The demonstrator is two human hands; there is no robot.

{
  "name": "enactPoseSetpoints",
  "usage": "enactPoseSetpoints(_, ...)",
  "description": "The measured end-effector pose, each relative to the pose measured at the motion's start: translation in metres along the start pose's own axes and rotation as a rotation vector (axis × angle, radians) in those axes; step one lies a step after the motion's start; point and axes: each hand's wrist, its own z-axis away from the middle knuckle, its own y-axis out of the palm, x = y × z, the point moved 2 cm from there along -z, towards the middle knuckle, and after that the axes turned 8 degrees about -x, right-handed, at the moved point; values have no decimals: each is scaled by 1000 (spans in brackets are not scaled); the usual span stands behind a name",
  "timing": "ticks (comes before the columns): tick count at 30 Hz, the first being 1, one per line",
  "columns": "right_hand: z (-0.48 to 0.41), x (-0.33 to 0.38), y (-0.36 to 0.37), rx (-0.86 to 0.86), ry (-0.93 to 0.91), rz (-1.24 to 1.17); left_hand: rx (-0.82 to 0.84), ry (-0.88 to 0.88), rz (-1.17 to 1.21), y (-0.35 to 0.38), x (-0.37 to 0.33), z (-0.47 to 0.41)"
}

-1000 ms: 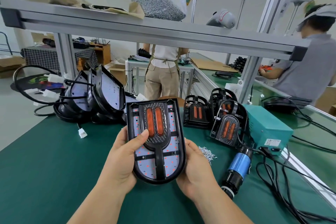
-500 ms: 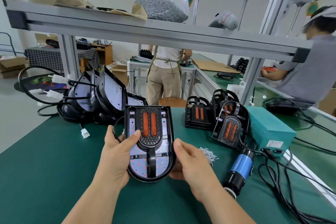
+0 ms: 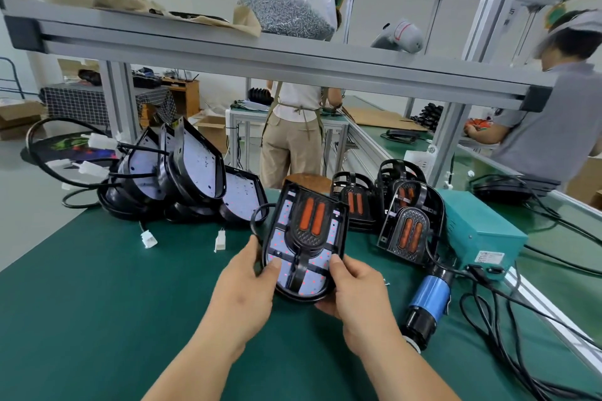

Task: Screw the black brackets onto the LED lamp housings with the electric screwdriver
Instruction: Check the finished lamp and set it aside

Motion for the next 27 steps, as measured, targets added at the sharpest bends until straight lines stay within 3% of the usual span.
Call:
enactPoseSetpoints(7,2,-6,5,54,-93,80,106,-334,512,5,4,-1)
enactPoseSetpoints(12,-2,-2,-1,39,-103,115,64,-317,516,2,2,-4)
enactPoseSetpoints(15,-11,5,-12,-46,-32,7,61,-363,530,-12,0,-10)
enactPoseSetpoints(18,-18,9,-22,-73,47,-158,169,-395,530,-26,-2,-12)
enactPoseSetpoints(27,-21,15,-28,232,53,-443,467,-353,522,-53,-7,-7)
